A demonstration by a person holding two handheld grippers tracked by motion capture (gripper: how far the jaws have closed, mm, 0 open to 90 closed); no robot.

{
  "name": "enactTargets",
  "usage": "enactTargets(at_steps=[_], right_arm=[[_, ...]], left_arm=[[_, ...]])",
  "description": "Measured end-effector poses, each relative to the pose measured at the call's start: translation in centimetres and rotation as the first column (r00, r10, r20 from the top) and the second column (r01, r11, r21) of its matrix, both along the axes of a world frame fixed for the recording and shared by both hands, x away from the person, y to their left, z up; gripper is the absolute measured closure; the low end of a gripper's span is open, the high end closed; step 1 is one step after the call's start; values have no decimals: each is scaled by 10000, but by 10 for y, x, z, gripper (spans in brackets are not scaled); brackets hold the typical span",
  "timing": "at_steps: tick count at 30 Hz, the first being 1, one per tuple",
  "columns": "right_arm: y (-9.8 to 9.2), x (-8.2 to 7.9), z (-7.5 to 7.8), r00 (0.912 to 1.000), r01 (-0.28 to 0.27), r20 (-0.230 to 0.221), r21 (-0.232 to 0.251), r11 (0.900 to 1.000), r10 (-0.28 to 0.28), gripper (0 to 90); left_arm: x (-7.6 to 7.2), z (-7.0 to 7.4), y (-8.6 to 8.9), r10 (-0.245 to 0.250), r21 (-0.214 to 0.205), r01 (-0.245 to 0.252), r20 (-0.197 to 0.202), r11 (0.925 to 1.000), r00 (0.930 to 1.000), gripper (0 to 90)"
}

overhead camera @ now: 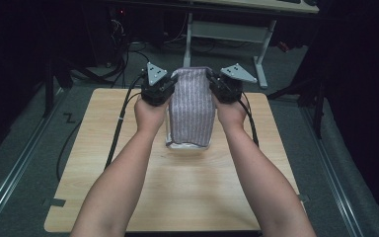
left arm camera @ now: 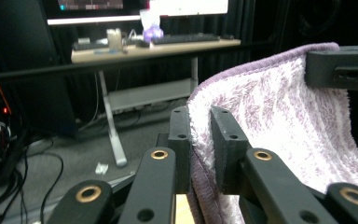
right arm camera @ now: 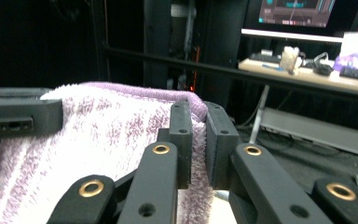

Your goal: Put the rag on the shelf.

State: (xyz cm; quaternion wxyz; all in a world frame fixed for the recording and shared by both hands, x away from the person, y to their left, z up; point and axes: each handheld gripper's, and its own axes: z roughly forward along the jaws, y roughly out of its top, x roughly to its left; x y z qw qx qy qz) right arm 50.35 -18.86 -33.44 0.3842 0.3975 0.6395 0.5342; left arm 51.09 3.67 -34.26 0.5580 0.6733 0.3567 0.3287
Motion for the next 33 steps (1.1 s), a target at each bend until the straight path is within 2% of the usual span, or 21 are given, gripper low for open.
enactTargets(at_steps=[3,5,10,14,18,20,21,23,26,33], right_arm=[[-1,6,-4,9998,30,-205,-44,10000,-31,832],[-1,10,-5,9994,-38,-346,-81,10000,35,832],[3,16,-12,9989,-25,-466,-677,9977,-6,832],[3,23,-18,9963,5,-862,-765,9971,-71,821],[3,28,-24,9939,-54,-1099,-928,9957,-49,804],[2,29,-26,9922,12,-1244,-905,9959,-125,734],[2,30,-27,9908,59,-1342,-865,9962,-176,680],[0,31,-29,9890,167,-1448,-886,9959,-295,617],[-4,31,-29,9878,138,-1535,-725,9973,-248,591],[-10,30,-29,9828,170,-1820,-742,9971,-303,563]], left_arm=[[6,-5,-1,36,264,-32,-175,9996,9998,792],[10,-9,-1,69,338,-54,-461,9994,9989,790],[16,-15,1,122,498,-85,-762,9987,9970,788],[22,-22,1,58,631,9,-1071,9980,9942,774],[27,-29,1,64,531,13,-1458,9986,9893,766],[30,-32,2,67,307,-11,-1804,9995,9836,723],[31,-33,2,43,217,0,-1959,9998,9806,673],[30,-34,4,41,-4,-43,-1868,10000,9824,586],[30,-33,6,84,-250,-132,-1821,9996,9832,543],[24,-26,7,129,-194,-160,-1513,9997,9884,519]])
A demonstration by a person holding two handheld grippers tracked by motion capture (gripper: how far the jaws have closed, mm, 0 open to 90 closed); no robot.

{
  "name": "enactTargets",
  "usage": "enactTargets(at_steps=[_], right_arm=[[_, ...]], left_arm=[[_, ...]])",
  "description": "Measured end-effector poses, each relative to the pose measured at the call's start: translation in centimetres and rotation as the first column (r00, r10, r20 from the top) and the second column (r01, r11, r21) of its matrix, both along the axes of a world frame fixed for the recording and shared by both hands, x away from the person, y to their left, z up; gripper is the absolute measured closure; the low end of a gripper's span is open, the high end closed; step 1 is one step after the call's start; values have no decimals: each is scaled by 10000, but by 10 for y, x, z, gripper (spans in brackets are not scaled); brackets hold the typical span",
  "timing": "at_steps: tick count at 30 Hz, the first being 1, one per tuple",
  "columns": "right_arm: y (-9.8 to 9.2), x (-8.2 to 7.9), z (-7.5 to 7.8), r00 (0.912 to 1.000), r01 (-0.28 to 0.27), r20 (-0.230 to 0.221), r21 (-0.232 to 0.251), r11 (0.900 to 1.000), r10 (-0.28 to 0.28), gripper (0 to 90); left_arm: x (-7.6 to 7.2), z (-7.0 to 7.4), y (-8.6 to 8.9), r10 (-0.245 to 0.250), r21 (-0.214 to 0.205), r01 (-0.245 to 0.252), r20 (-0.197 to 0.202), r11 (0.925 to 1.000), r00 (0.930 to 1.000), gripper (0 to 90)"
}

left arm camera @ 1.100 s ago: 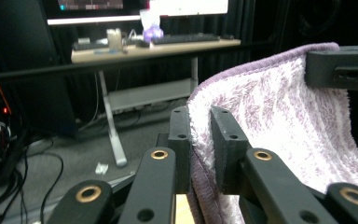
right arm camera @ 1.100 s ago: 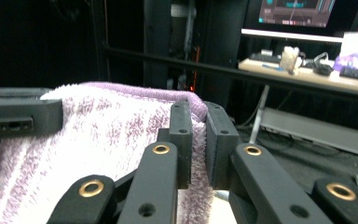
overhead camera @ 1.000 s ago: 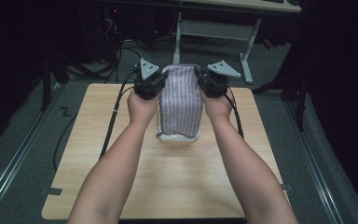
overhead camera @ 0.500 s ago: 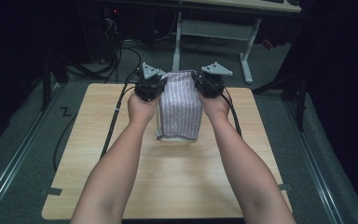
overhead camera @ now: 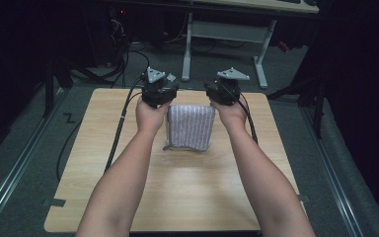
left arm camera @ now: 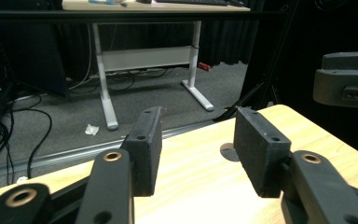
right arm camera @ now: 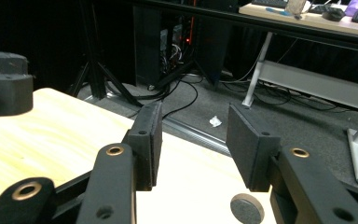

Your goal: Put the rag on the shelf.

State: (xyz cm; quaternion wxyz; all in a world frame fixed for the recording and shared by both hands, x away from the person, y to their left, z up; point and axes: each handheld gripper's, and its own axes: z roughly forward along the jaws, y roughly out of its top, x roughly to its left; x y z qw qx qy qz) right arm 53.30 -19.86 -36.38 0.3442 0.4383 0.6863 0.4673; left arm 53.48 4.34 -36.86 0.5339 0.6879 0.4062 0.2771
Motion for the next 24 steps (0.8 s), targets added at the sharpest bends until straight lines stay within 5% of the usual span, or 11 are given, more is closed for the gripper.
enactTargets(at_steps=[12,24], right_arm=[[-10,-18,-1,9998,-148,119,-106,9998,149,569],[-17,-66,-6,9971,-550,489,-663,9963,583,547]], left_arm=[[-22,8,18,-280,205,277,143,9994,9995,516],[-65,-2,58,-271,430,262,183,9987,9995,511]])
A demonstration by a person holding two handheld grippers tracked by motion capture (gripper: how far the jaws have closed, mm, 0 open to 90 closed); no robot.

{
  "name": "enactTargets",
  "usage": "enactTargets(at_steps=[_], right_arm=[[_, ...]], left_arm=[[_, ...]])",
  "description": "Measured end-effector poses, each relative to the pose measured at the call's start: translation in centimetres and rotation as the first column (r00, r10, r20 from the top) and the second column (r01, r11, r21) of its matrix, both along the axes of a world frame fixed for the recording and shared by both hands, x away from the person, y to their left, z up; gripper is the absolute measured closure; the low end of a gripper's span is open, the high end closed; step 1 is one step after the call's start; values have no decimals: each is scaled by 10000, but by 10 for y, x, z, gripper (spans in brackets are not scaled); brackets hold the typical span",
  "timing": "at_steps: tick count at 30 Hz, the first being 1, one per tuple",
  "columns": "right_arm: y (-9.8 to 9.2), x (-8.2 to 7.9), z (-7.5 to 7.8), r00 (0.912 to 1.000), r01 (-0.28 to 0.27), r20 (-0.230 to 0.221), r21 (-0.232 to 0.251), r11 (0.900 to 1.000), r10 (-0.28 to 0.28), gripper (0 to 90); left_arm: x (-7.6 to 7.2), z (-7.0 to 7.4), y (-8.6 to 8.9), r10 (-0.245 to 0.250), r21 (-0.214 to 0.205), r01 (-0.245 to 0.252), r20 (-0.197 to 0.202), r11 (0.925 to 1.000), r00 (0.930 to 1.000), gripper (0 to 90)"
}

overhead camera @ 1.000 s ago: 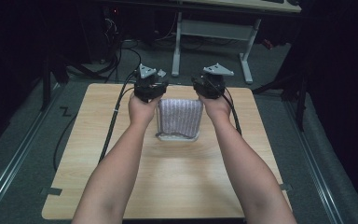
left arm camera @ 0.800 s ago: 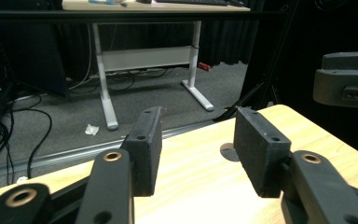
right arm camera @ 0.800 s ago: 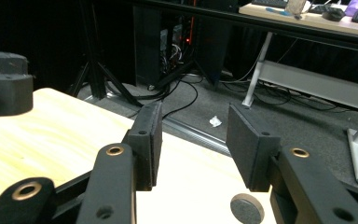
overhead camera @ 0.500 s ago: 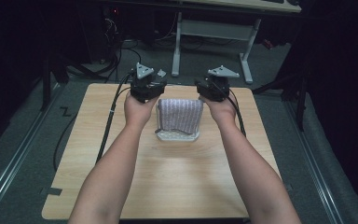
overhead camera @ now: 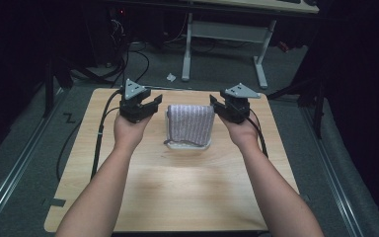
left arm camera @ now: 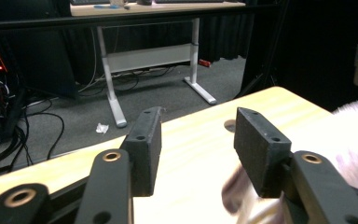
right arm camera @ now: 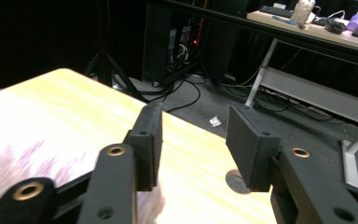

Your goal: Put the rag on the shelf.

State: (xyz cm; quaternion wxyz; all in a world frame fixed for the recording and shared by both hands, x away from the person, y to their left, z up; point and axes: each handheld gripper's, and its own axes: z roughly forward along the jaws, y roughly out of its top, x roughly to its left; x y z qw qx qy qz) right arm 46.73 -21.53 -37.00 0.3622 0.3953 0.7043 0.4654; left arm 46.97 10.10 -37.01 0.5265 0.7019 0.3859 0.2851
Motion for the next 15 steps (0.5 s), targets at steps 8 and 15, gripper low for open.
enactTargets(at_steps=[8,15], right_arm=[[-12,-37,-14,9999,-152,63,-147,9998,152,480],[-23,-57,-37,9991,-226,-361,-589,9980,205,483]], left_arm=[[-39,-11,26,-306,-120,304,-136,9995,9994,466],[-65,-42,30,-619,175,629,-552,9979,9966,452]])
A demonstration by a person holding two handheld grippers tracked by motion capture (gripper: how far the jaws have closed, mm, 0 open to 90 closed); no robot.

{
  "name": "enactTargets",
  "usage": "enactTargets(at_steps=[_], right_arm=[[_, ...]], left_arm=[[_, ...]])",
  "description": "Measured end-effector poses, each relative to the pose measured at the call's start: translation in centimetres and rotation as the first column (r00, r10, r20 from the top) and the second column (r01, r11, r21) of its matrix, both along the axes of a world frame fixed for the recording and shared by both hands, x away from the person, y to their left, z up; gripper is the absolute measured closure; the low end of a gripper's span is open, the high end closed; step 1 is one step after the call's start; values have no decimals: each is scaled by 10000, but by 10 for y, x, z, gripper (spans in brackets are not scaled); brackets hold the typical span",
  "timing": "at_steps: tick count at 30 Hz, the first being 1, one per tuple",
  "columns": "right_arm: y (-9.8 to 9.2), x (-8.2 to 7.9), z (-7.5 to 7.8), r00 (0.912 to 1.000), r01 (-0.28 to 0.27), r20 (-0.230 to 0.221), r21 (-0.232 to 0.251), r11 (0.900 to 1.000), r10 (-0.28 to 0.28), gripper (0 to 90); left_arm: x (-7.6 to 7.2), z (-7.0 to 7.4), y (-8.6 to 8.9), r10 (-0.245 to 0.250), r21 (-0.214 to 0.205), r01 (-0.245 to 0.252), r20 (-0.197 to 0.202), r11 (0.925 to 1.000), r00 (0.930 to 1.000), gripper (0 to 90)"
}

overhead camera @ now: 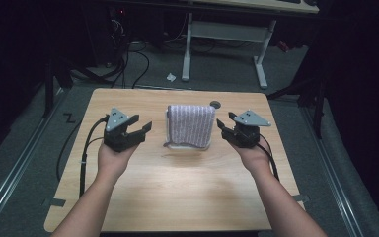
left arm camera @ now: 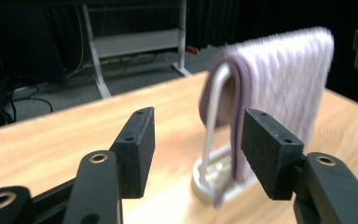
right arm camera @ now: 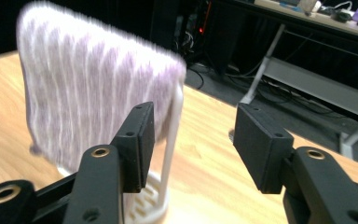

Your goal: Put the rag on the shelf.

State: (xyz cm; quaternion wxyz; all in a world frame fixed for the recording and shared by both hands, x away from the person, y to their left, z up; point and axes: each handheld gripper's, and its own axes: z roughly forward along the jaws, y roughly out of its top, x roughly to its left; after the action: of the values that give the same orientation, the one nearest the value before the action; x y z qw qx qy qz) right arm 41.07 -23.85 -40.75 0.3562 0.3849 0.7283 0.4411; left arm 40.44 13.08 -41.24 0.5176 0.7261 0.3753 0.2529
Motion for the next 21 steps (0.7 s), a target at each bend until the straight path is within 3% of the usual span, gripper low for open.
enactTargets(at_steps=[9,11,14,17,20,21], right_arm=[[-7,-13,-36,9970,-236,-747,-197,9995,221,469],[-9,-17,-46,9965,-254,-802,-129,9996,243,469],[-12,-21,-62,9918,-345,-1237,-93,9994,331,467],[-15,-31,-82,9886,-353,-1470,-226,9991,316,465],[-19,-51,-102,9852,-352,-1679,33,9994,352,446],[-22,-61,-109,9851,-408,-1665,196,9990,435,442]], left_arm=[[-9,-54,-12,-397,286,431,-1118,9987,9929,436],[-12,-67,-15,-480,346,533,-1389,9980,9891,435],[-19,-85,-20,-649,551,759,-1799,9956,9815,433],[-36,-103,-21,-749,1094,989,-2046,9891,9760,402],[-69,-125,-9,-677,745,843,-2026,9936,9769,403],[-74,-128,-8,-586,1043,879,-2560,9907,9649,442]])
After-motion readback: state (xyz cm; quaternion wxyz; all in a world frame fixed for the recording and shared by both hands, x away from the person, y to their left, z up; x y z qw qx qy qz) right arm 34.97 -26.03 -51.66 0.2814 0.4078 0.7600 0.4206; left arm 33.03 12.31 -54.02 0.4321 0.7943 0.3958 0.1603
